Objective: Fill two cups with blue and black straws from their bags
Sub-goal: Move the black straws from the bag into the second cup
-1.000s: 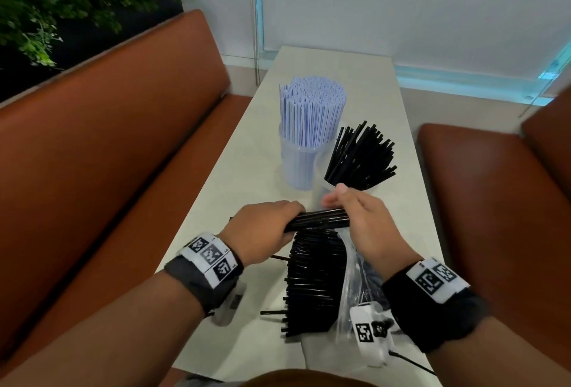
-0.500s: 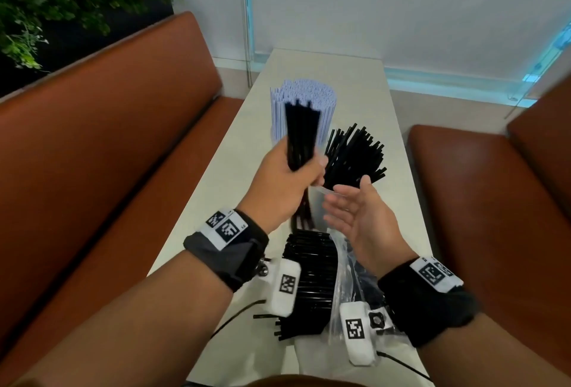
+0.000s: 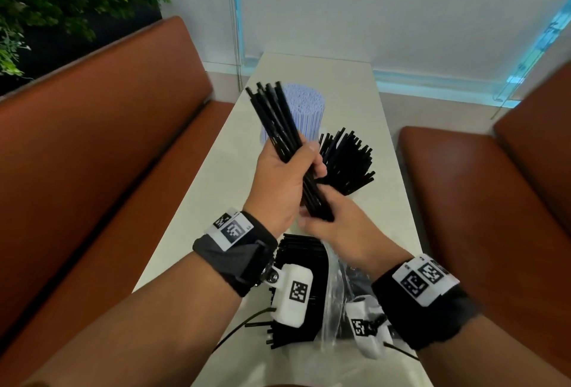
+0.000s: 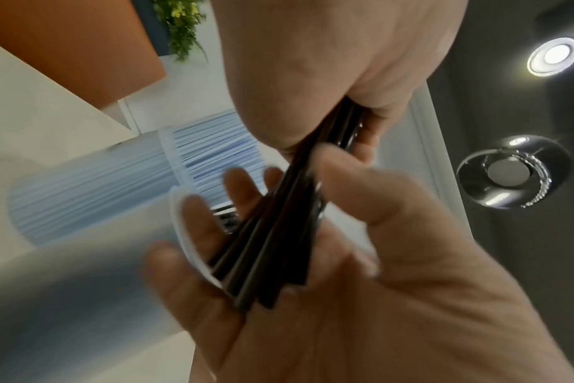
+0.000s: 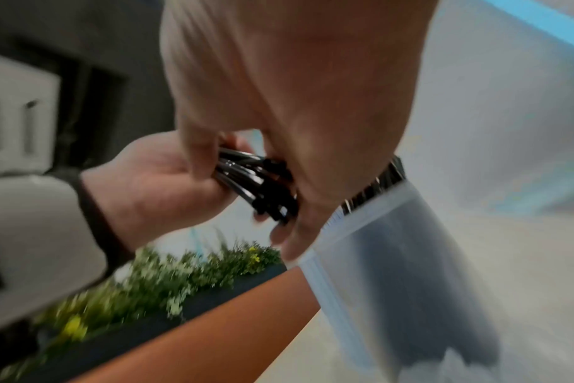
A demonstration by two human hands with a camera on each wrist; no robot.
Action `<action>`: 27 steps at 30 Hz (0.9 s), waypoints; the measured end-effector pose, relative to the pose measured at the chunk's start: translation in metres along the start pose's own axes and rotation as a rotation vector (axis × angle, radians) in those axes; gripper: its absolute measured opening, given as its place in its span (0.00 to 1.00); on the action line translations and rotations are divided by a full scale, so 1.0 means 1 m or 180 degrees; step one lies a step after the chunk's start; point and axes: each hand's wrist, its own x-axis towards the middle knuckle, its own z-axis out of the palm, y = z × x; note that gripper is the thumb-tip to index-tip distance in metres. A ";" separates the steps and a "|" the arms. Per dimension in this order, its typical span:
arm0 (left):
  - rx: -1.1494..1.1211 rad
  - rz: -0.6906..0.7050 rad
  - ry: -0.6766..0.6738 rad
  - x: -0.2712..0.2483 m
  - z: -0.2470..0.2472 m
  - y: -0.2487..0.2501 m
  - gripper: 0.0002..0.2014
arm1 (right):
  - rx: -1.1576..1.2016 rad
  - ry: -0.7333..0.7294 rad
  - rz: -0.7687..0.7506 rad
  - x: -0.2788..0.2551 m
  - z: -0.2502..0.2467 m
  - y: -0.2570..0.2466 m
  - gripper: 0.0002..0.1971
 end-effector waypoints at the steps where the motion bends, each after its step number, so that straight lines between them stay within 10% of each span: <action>1: 0.0063 -0.0045 -0.0028 -0.003 0.001 -0.001 0.12 | -0.0466 -0.0156 -0.0016 -0.001 0.002 0.001 0.12; 11: 0.0233 0.0055 -0.0287 0.004 0.005 0.015 0.11 | -0.2115 0.0589 -0.0142 0.004 -0.003 0.013 0.10; 17: 0.0485 0.0898 0.0545 0.051 0.011 0.033 0.04 | -0.3123 0.0728 -0.0051 0.021 -0.035 0.040 0.28; 27: 0.2113 0.0325 0.0206 0.050 0.008 -0.049 0.04 | -0.3408 0.0259 -0.0424 0.039 -0.037 0.060 0.06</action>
